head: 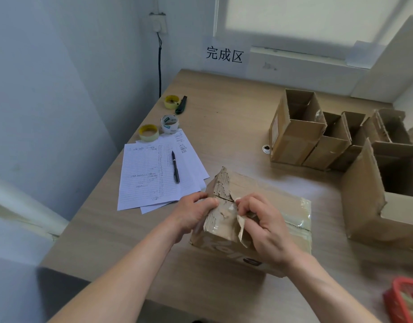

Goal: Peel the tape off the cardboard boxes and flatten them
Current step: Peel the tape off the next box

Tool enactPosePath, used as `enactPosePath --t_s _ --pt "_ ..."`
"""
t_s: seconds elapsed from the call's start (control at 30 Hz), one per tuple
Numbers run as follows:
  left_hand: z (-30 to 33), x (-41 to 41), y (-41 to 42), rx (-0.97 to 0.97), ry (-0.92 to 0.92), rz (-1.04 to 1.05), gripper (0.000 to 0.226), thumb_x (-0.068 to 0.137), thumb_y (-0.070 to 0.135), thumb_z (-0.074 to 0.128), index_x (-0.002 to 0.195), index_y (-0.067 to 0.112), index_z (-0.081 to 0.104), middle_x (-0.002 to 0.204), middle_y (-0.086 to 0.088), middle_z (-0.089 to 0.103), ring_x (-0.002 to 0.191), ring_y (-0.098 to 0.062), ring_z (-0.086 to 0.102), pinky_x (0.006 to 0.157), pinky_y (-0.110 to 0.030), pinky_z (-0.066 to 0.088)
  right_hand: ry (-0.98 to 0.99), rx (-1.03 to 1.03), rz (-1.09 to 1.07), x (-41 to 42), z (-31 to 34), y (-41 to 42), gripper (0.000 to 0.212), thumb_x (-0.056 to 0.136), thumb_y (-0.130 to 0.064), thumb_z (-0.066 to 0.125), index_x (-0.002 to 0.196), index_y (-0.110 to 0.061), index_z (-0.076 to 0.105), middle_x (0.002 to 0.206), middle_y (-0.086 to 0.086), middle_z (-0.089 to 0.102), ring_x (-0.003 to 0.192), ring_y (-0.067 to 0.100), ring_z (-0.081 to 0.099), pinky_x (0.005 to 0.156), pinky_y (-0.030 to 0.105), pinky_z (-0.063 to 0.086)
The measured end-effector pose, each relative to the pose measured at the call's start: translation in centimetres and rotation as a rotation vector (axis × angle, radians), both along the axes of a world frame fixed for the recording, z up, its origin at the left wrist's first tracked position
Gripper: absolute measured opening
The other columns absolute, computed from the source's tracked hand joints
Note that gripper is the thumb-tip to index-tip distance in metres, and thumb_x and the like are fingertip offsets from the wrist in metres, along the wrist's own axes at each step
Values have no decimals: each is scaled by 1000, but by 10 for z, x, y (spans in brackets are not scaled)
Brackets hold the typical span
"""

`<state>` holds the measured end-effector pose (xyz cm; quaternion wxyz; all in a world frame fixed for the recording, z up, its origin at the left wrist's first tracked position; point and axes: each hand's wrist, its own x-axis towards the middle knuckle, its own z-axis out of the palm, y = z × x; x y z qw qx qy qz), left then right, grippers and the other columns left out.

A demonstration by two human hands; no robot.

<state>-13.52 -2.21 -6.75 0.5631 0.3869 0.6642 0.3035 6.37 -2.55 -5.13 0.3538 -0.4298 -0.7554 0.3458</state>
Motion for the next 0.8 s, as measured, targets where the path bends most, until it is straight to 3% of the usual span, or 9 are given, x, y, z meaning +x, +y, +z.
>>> enactPosePath --t_s 0.1,0.23,0.37,0.57,0.67,0.8 --pt "1 1 0 16 -16 10 7 88 40 65 90 37 70 79 16 70 46 8 56 38 -9 37 -122 73 2 -2 -2 -1 22 71 -1 63 85 -15 54 88 -3 55 87 20 58 72 34 47" --pt "3 1 -2 -14 -29 -3 9 87 43 63 90 40 71 70 19 70 46 7 57 46 -16 41 -227 180 -34 -7 -5 3 47 75 -5 63 118 -22 66 89 -6 56 81 8 54 74 16 42" --pt "6 1 -2 -30 -35 6 9 86 46 64 90 40 70 64 21 68 47 2 58 46 -17 38 -201 169 -15 -6 -8 1 25 85 2 70 94 -19 79 89 1 59 82 14 60 71 24 49" --pt "4 0 -3 -19 -64 39 8 89 38 65 85 36 71 61 19 67 39 3 53 35 -10 32 101 -165 -35 1 -4 0 22 77 5 75 72 -16 78 93 4 60 99 13 62 85 26 50" --pt "4 3 -2 -17 -72 49 9 89 36 64 88 32 71 59 19 67 39 4 53 35 -10 32 -70 -20 -21 -5 -1 -2 8 66 -12 74 72 -16 71 92 -1 57 87 14 61 74 30 50" --pt "2 2 -3 -37 -63 26 12 89 39 62 93 33 71 62 18 68 41 5 53 42 -14 38 -207 101 56 -5 -5 -4 31 62 -27 87 75 -15 62 99 -6 52 79 4 53 65 12 38"
